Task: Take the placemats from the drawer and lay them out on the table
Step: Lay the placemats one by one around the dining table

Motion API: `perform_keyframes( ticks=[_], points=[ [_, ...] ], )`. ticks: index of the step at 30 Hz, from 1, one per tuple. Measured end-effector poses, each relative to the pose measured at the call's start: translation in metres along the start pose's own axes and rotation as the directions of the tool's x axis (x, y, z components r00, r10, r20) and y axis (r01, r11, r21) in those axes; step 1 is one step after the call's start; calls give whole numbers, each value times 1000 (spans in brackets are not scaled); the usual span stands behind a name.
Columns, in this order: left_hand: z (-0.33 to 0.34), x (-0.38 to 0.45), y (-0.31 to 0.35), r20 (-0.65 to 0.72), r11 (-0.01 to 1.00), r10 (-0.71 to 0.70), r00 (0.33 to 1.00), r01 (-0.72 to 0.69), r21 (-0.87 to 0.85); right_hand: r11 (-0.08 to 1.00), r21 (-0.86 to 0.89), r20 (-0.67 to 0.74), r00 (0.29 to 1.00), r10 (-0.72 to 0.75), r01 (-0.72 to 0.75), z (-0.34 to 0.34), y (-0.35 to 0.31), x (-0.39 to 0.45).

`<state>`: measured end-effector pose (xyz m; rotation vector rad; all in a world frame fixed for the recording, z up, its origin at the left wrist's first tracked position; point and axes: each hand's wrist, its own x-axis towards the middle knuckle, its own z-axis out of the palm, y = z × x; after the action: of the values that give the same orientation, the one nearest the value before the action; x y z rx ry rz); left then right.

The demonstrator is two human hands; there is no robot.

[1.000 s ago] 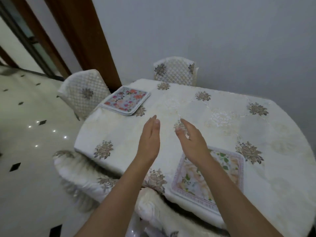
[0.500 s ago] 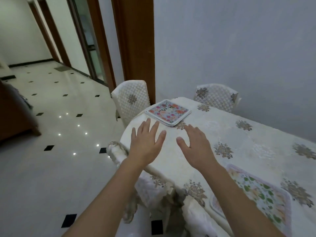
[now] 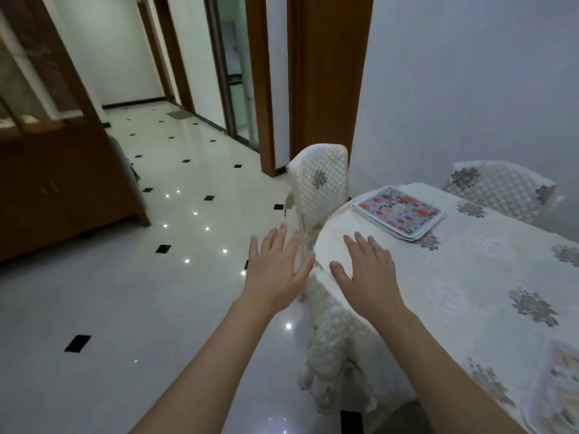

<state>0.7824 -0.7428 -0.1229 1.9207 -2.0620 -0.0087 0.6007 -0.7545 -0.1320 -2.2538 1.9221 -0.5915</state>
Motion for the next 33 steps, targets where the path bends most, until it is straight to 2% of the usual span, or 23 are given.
perform_keyframes(
  ticks=[7,15,24,28,33],
  points=[
    [8,28,-84,4,992,-128,992,128,-13,990,88,49,992,-112,107,48,-64,63],
    [22,107,-163,33,969,-248,968,247,33,968,175,159,965,-210,182,120,-113,170],
    [15,180,-256,-7,939,-340,940,340,44,946,193,156,943,-293,262,159,-178,277],
    [26,230,-293,28,956,-292,956,292,-4,970,144,153,964,-216,194,179,-188,316],
    [43,310,-296,103,993,-71,992,80,-85,997,75,84,996,4,-10,179,-172,352]
  ],
)
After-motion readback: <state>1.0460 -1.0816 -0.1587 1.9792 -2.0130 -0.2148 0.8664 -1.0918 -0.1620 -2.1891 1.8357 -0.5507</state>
